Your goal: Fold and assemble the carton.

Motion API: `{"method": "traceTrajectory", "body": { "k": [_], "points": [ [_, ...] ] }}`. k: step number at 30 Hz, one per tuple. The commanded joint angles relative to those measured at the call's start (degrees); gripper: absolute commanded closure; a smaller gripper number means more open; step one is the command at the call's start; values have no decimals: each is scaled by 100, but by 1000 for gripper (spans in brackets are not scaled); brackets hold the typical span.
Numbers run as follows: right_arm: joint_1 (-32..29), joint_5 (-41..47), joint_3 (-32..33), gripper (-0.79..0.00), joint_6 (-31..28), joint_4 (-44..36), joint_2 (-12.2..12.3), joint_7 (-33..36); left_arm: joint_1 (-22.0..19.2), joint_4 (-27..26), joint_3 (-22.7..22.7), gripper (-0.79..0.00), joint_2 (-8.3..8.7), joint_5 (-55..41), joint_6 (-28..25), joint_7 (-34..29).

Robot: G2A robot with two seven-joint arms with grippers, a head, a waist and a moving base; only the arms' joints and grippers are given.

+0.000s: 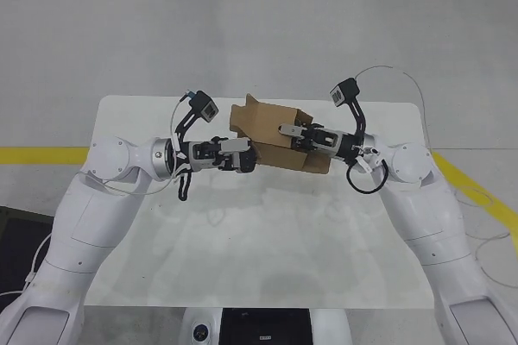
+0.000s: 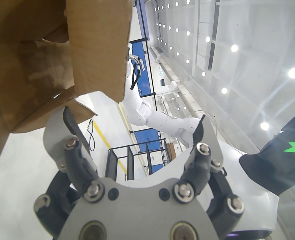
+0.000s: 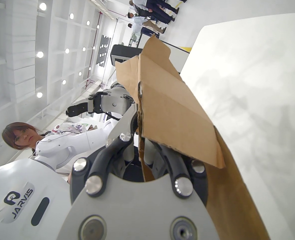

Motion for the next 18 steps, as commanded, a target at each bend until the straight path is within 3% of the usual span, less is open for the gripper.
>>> {"method": "traceTrajectory", "body": {
  "k": [1, 18],
  "points": [
    [-2, -46, -13, 0, -10, -6, -7, -124, -3, -2, 5, -785, -4, 1, 0, 3],
    [32, 189, -338, 0, 23, -188, -104, -212, 16, 52, 33, -785, -33, -50, 6, -10]
  ]
}}
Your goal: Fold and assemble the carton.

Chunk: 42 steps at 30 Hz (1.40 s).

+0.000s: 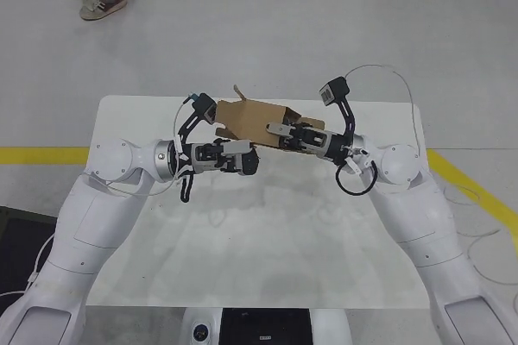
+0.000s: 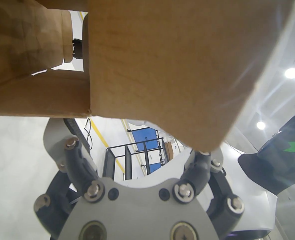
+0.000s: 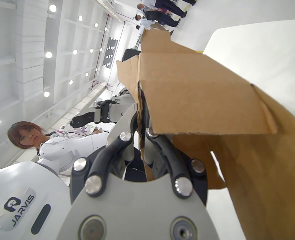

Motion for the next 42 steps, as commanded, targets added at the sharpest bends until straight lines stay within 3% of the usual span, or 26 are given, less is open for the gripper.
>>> {"method": "traceTrajectory", "body": {
  "k": [1, 10, 17, 32, 42],
  "points": [
    [6, 24, -36, 0, 17, 5, -7, 61, -5, 17, -18, -785, 0, 3, -11, -8],
    [0, 52, -99, 0, 21, 45, -32, 65, 7, 15, -86, -785, 4, 30, -11, -21],
    [-57, -24, 223, 0, 17, 171, 39, 53, 82, -21, -141, -785, 17, 43, 27, -62],
    [-216, 596, 647, 0, 166, 237, 165, 980, 421, 190, -935, -785, 179, 366, -33, 103],
    [-68, 1027, 584, 0, 172, 215, 152, 1415, 549, 438, -1020, -785, 236, 1018, 64, 415]
  ]
}}
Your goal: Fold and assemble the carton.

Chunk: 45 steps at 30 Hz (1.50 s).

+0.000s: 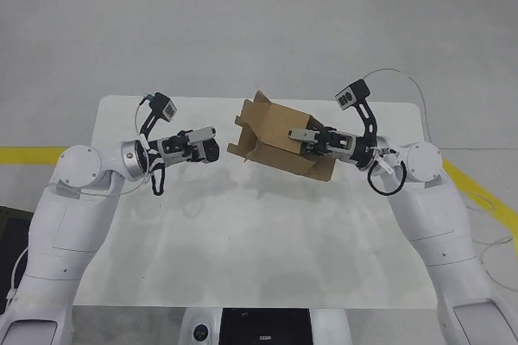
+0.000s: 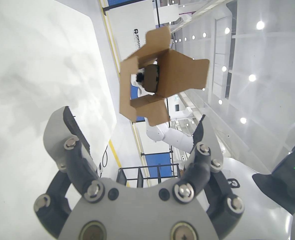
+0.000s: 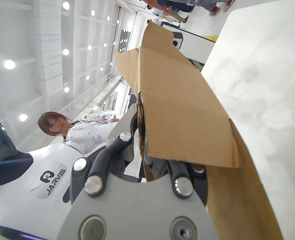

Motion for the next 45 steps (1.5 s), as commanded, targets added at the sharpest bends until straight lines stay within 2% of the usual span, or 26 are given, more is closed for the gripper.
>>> {"method": "traceTrajectory", "body": {
  "k": [1, 7, 13, 21, 45],
  "points": [
    [43, 97, -19, 0, 12, -2, -4, 118, 12, 79, 13, -785, 7, 213, 157, 210],
    [137, 276, -66, 0, 20, -17, -17, 267, 19, 89, 98, -785, 21, 508, 454, 302],
    [191, 319, -209, 0, -2, 22, -49, 291, -43, -37, 303, -785, 6, 456, 482, -27],
    [241, 392, -404, 0, -7, 109, -95, 357, -165, -56, 561, -785, -47, 387, 518, 64],
    [231, 648, -648, 0, 4, -48, -172, 525, -327, 72, 691, -785, -79, 202, 475, 30]
  ]
}}
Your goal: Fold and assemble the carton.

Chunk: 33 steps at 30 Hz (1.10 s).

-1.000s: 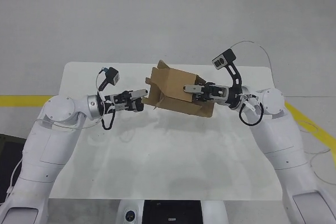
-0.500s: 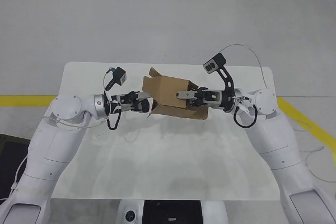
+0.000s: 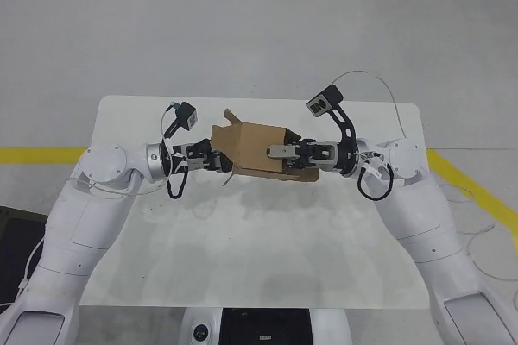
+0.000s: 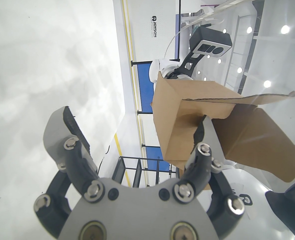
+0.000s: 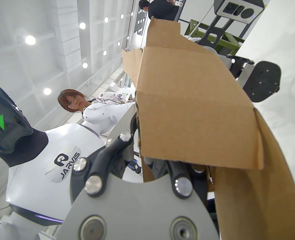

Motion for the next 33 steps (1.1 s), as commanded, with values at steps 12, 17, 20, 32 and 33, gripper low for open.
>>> {"method": "traceTrajectory", "body": {
  "k": [12, 17, 20, 32, 33],
  "points": [
    [-32, -260, 164, 0, -16, 74, 20, -445, 46, 0, -45, -785, 11, -78, -73, -58],
    [-87, -442, 302, 0, 9, 41, 45, -799, 163, -42, -73, -785, 54, 151, -51, -236],
    [-123, -524, 327, 0, 4, 3, 45, -1013, 234, -89, -90, -785, 73, 208, -25, -310],
    [-176, -783, 200, 0, 116, -79, 34, -1041, 151, -110, -123, -785, 75, -5, -71, -347],
    [-190, -782, 200, 0, 138, -86, 38, -998, 143, -99, -137, -785, 76, -24, -86, -333]
  ]
}}
